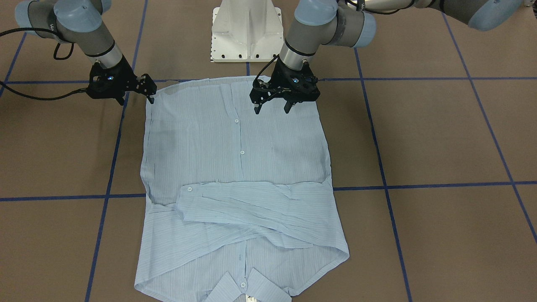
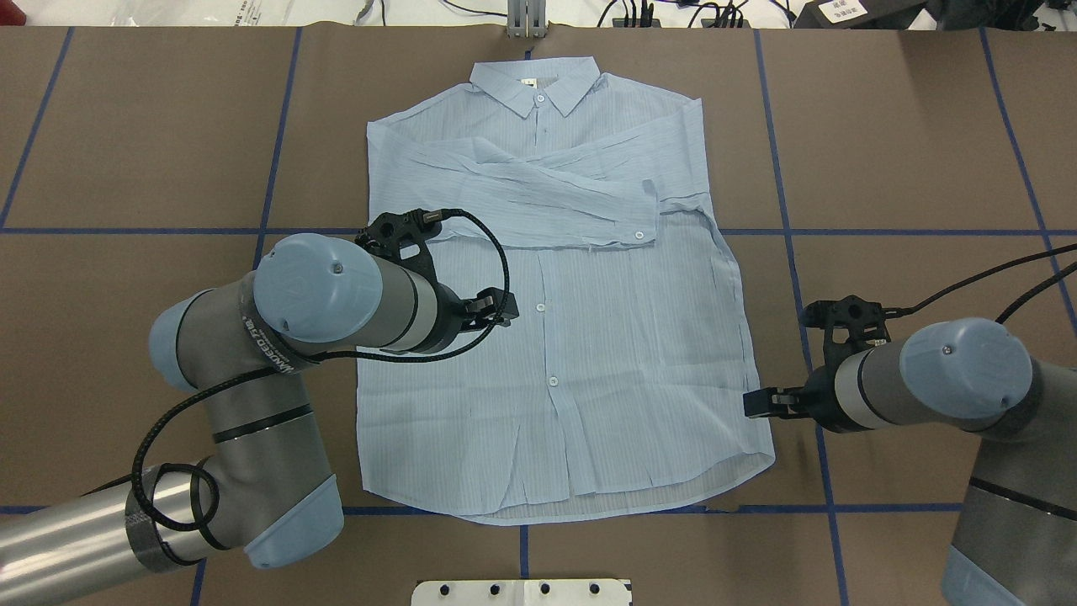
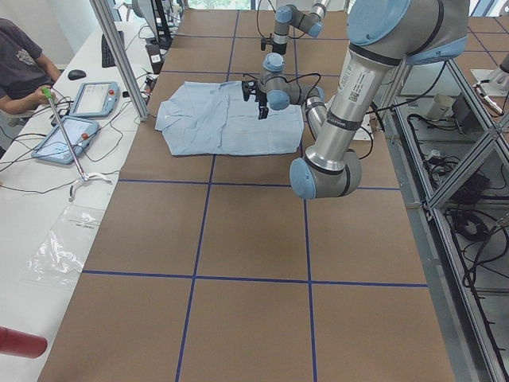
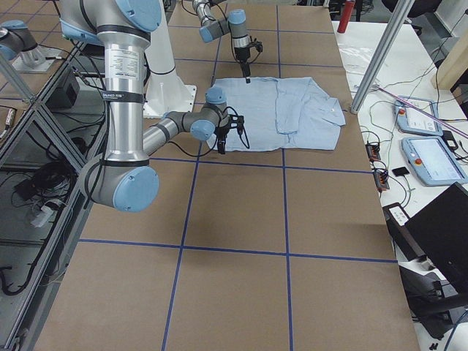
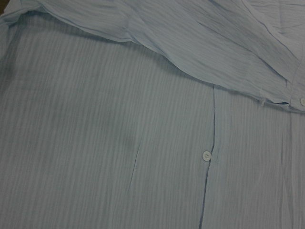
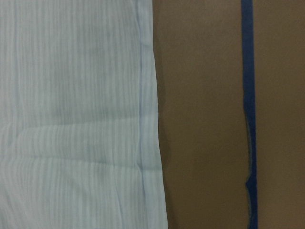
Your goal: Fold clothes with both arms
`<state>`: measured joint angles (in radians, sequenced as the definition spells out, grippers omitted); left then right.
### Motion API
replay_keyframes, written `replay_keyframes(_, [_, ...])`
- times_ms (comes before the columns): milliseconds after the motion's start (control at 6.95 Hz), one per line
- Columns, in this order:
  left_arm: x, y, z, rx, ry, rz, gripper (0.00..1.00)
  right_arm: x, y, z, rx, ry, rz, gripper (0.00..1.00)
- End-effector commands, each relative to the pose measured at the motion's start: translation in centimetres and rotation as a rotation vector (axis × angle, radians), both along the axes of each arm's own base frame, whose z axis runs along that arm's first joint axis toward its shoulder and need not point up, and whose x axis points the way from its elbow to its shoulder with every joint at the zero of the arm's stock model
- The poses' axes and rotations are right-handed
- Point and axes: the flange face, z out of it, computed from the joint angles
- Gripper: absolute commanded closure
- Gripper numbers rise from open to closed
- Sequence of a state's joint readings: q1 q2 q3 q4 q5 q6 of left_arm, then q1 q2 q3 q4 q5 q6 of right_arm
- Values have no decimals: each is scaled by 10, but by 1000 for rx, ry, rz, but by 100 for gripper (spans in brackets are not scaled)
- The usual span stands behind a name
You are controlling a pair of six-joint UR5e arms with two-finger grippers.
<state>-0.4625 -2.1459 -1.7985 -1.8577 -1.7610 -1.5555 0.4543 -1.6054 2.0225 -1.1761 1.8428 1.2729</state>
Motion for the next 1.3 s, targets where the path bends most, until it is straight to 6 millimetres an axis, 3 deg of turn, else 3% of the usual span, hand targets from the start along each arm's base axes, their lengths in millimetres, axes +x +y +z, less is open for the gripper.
replay_keyframes(0, [0,1,-1,1,2,1,0,-17,22,3,-3,10,-53,9])
replay_keyframes(720, [0,1,1,-1,0,2,0,-32,24,13,-14,29,-71,28])
replay_keyframes(1151, [0,1,1,-2,-2,2,0,-32,25,14,-17,28,-76,56])
